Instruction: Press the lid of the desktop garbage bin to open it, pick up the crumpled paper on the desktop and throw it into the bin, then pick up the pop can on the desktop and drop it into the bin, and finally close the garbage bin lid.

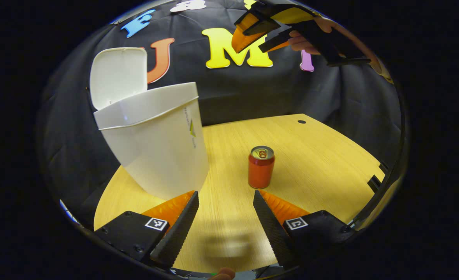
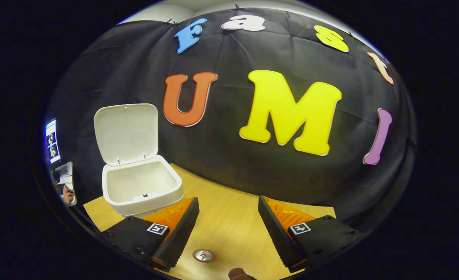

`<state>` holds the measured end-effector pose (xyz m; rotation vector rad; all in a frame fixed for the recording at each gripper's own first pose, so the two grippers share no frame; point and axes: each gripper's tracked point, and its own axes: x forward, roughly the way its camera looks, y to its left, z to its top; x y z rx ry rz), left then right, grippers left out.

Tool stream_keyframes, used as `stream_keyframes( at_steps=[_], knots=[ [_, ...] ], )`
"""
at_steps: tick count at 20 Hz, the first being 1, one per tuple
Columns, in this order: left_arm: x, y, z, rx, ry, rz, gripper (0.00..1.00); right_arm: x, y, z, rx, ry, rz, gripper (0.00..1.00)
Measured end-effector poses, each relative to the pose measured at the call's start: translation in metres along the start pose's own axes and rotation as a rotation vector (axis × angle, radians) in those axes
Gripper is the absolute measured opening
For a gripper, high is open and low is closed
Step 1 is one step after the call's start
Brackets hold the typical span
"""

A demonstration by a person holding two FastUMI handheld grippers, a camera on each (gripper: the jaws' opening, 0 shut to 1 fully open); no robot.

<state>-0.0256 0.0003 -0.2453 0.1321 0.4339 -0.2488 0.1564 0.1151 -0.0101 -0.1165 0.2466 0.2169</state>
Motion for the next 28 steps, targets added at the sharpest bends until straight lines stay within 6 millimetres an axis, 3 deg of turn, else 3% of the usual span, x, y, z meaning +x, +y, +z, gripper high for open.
stream_keyframes(
  at_steps=[6,12,15,28],
  knots=[
    [0.044,-0.036,-0.007,0.017,0.017,-0.066,0.94,-0.02,-0.083,-0.064,0.029,0.106,-0.123,0.97],
    [0.083,-0.056,-0.005,-0.016,0.025,-0.087,0.94,-0.026,-0.125,-0.112,0.051,0.201,-0.165,0.96],
    [0.103,-0.058,-0.002,-0.04,0.026,-0.077,0.94,-0.024,-0.135,-0.129,0.044,0.245,-0.17,0.96],
    [0.164,-0.058,-0.001,-0.048,0.021,-0.04,0.94,-0.013,-0.153,-0.168,0.041,0.334,-0.17,0.97]
  ],
)
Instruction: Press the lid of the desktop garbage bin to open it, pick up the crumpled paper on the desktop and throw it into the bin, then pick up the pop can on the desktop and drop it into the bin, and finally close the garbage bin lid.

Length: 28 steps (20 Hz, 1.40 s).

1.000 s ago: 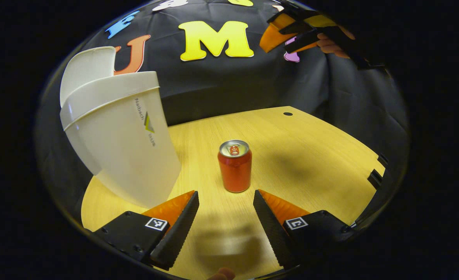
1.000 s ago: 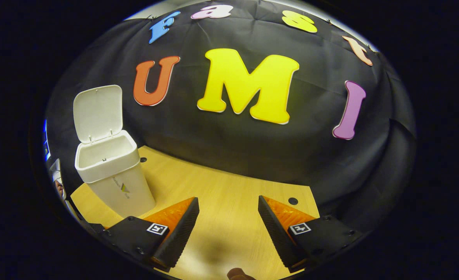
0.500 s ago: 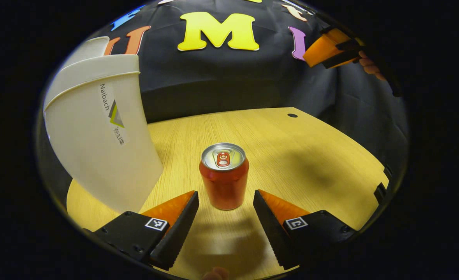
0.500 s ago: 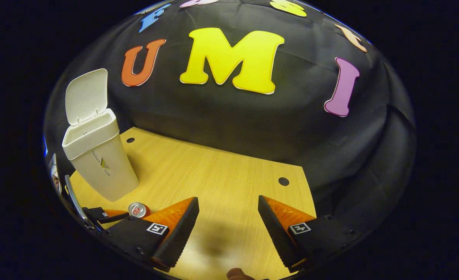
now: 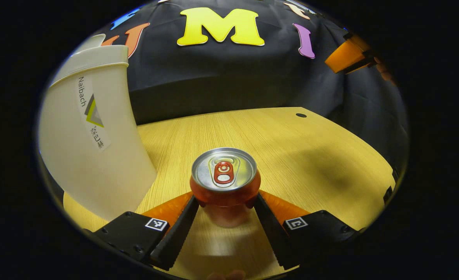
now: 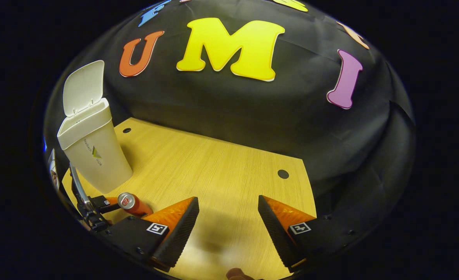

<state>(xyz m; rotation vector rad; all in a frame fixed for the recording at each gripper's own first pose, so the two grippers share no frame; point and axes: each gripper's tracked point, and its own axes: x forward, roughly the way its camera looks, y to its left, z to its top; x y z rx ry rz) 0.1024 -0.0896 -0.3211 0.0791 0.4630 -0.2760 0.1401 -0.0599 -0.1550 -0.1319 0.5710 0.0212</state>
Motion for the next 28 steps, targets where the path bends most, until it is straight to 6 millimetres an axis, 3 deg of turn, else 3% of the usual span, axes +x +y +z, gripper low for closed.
stream_keyframes(
  at_steps=[6,8,13,18,22,28],
  knots=[
    [0.006,-0.002,0.001,-0.003,-0.004,-0.017,0.91,0.001,-0.002,-0.009,-0.022,0.02,-0.007,0.99],
    [0.001,-0.012,0.002,-0.021,0.003,-0.068,0.87,-0.001,0.002,-0.01,-0.023,0.019,0.003,0.99],
    [-0.029,-0.007,0.027,0.004,-0.023,-0.04,0.86,-0.012,0.005,-0.012,0.001,0.021,0.013,0.97],
    [-0.074,-0.002,0.062,0.027,-0.035,-0.06,0.86,-0.022,0.009,-0.019,0.046,0.014,0.023,0.99],
    [-0.109,0.02,0.101,0.019,-0.035,-0.027,0.85,-0.023,0.014,-0.038,0.11,0.036,0.04,0.97],
    [-0.154,0.083,0.164,-0.112,-0.038,0.092,0.85,-0.012,0.023,-0.064,0.163,0.07,0.065,0.97]
  ],
)
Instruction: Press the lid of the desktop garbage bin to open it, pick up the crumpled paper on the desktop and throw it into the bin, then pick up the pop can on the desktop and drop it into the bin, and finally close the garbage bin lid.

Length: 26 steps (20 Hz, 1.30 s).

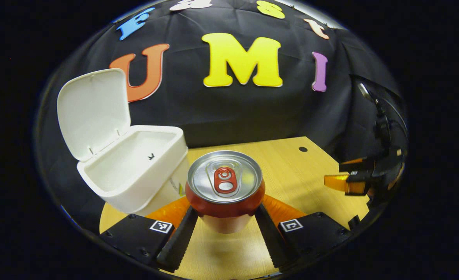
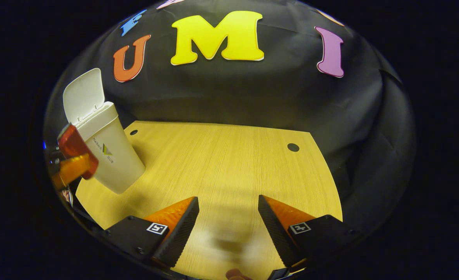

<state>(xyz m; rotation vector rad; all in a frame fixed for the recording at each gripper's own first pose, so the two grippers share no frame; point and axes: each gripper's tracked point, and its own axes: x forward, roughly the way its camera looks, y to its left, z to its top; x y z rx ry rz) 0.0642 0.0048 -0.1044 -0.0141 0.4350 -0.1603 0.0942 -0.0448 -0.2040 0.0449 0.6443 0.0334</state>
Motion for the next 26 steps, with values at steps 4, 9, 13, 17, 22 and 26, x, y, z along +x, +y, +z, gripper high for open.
stream_keyframes(
  at_steps=[4,9,13,17,22,26],
  knots=[
    [-0.021,0.046,0.041,-0.075,-0.019,0.079,0.85,0.008,0.016,-0.006,0.028,0.025,0.026,0.97],
    [-0.019,0.106,0.07,-0.136,-0.032,0.192,0.85,0.012,0.032,-0.002,0.002,0.026,0.052,0.97],
    [0.006,0.151,0.08,-0.081,-0.035,0.275,0.84,0.016,0.038,-0.002,0.009,0.041,0.054,0.97],
    [0.044,0.169,0.07,-0.104,0.012,0.285,0.91,0.015,0.04,-0.008,-0.014,0.058,0.047,0.98],
    [0.064,0.175,0.055,-0.136,0.057,0.281,0.87,0.014,0.038,-0.016,-0.039,0.083,0.034,0.97],
    [0.065,0.171,0.056,-0.154,0.044,0.282,0.87,0.016,0.039,-0.023,-0.027,0.109,0.034,0.97]
  ],
)
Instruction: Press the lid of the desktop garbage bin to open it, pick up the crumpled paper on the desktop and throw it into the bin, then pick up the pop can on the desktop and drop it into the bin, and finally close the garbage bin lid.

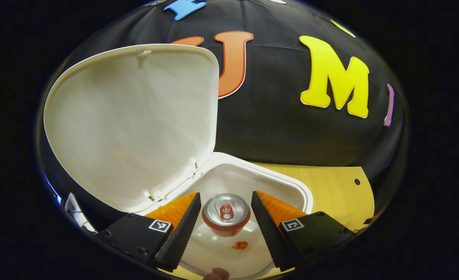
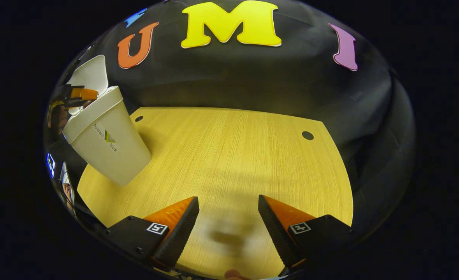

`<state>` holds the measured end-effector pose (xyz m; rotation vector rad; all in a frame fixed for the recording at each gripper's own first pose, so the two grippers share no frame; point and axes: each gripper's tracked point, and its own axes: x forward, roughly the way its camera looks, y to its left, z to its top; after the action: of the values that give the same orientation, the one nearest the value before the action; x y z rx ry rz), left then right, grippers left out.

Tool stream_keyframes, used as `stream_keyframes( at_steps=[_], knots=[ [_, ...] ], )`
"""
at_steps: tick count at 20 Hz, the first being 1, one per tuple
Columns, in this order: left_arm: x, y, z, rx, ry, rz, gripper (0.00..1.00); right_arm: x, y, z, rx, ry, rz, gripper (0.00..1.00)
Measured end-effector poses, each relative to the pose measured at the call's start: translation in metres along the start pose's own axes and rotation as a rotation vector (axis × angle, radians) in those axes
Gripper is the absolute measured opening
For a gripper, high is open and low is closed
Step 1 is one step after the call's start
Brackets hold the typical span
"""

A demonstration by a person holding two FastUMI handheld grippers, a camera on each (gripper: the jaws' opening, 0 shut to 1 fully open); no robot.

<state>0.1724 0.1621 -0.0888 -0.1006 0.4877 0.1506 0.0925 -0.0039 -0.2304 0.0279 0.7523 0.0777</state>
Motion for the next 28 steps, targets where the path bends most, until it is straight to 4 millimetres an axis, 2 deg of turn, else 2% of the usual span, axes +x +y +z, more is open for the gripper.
stream_keyframes(
  at_steps=[4,10,15,19,22,24,28],
  knots=[
    [-0.018,-0.004,0.012,-0.003,-0.047,0.021,0.9,-0.001,0.0,-0.002,-0.027,0.0,0.0,0.97],
    [-0.066,-0.011,0.055,0.032,-0.113,0.07,0.89,-0.006,0.001,-0.005,-0.026,-0.007,0.018,0.99],
    [-0.102,0.007,0.108,-0.034,-0.181,0.14,0.91,-0.013,0.009,-0.007,-0.049,-0.034,0.056,0.98],
    [-0.121,0.033,0.15,-0.091,-0.22,0.216,0.91,-0.014,0.019,-0.017,-0.051,-0.03,0.097,0.97],
    [-0.123,0.055,0.179,-0.131,-0.242,0.261,0.91,-0.01,0.017,-0.02,-0.06,-0.028,0.106,0.97],
    [-0.114,0.072,0.191,-0.17,-0.232,0.3,0.91,-0.008,0.017,-0.018,-0.048,-0.025,0.118,0.97],
    [-0.086,0.101,0.188,-0.243,-0.162,0.373,0.91,-0.003,0.006,-0.009,-0.023,-0.038,0.109,0.97]
  ],
)
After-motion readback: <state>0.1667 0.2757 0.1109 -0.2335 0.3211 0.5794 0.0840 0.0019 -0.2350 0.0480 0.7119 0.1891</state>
